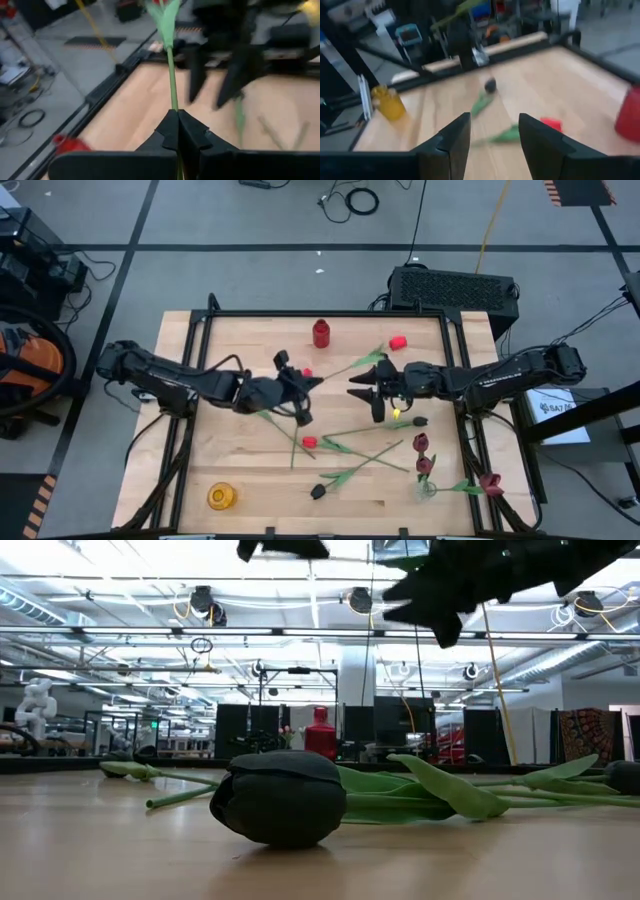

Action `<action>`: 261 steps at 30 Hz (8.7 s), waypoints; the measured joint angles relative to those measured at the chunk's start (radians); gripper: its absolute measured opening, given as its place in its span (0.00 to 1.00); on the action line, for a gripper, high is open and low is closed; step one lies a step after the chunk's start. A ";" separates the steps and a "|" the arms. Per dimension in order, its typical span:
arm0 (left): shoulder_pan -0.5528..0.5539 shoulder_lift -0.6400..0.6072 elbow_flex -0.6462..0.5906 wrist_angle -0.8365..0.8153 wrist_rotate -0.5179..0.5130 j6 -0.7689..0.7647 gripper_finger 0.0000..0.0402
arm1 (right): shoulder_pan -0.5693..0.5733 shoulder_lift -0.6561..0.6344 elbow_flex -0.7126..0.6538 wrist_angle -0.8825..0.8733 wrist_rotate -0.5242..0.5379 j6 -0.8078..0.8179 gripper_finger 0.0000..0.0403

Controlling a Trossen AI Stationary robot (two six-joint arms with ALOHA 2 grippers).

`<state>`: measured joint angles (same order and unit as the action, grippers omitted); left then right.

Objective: Sort flowers into vase by color
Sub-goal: Put the top right red flower into the yellow vase

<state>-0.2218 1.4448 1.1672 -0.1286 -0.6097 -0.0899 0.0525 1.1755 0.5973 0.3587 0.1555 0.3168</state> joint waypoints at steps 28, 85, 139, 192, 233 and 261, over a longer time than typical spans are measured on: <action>-0.095 -0.006 -0.002 0.039 -0.025 0.018 0.00 | 0.009 -0.001 0.000 0.387 -0.083 -0.146 0.02; 0.151 0.073 -0.002 0.308 0.395 -0.009 0.31 | 0.008 0.019 0.202 -0.121 -0.128 -0.240 0.01; 0.087 0.154 -0.001 0.410 0.283 0.020 0.62 | 0.006 0.018 0.202 -0.193 -0.132 -0.224 0.01; 0.112 -0.056 -0.003 0.240 0.411 0.001 0.03 | 0.006 -0.055 0.202 -0.302 -0.049 -0.231 0.45; -0.925 -0.129 -0.091 0.020 -0.706 -0.240 0.03 | -0.021 -0.054 0.202 -0.201 -0.046 -0.243 0.45; -0.893 -0.136 -0.247 0.112 -0.586 -0.436 0.03 | -0.021 -0.054 0.202 -0.203 -0.047 -0.243 0.45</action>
<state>-1.1152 1.3089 0.9202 -0.0168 -1.1962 -0.5258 0.0315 1.1217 0.7994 0.1555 0.1089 0.0734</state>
